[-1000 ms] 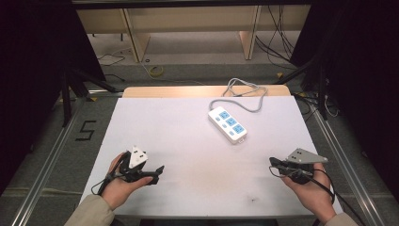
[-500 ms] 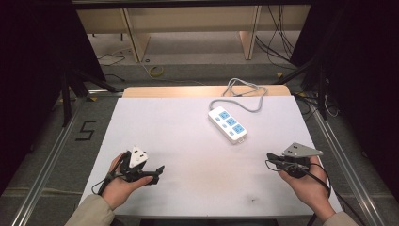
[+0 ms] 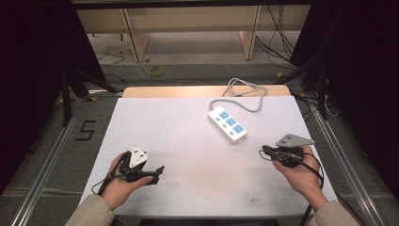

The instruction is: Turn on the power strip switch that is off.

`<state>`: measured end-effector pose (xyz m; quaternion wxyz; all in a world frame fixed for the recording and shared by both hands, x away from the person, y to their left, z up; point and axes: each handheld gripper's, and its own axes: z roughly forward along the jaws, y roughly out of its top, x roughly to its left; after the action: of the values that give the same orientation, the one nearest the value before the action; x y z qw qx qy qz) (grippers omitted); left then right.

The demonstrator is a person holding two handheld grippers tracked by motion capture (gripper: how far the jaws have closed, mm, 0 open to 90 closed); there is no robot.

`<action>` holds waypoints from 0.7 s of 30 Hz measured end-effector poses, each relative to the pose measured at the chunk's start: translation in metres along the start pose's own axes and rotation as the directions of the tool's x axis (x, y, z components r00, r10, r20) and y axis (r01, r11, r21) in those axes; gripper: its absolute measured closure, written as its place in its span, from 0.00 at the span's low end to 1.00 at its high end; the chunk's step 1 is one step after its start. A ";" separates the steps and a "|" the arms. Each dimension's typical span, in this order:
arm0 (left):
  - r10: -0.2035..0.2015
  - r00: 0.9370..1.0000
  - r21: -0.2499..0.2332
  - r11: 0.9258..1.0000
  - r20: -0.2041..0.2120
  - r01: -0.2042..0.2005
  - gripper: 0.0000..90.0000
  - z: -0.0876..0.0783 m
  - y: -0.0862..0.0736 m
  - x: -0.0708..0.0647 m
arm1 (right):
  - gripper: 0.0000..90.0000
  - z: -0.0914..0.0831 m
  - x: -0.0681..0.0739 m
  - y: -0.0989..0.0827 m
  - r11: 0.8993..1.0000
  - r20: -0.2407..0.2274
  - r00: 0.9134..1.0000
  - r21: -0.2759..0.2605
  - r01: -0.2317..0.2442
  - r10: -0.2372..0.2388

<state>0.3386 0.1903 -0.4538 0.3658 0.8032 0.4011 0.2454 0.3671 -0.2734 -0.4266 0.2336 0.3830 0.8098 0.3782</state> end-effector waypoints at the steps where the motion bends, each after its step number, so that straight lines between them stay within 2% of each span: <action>1: 0.000 1.000 0.000 1.000 0.000 0.000 0.18 0.000 0.000 0.000 | 1.00 0.001 0.000 0.002 1.000 -0.002 1.000 0.004 0.001 -0.001; 9: 0.000 1.000 0.002 1.000 0.000 0.000 0.18 0.000 0.000 0.000 | 1.00 0.013 -0.002 0.015 1.000 -0.014 1.000 0.024 0.013 -0.013; 21: -0.005 1.000 0.002 1.000 0.002 0.005 0.18 0.001 -0.001 0.001 | 1.00 0.030 -0.005 0.030 0.999 -0.021 1.000 0.040 0.006 -0.005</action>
<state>0.3401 0.1911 -0.4550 0.3661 0.8028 0.4031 0.2430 0.4030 -0.2520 -0.4208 0.2185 0.3815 0.8205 0.3654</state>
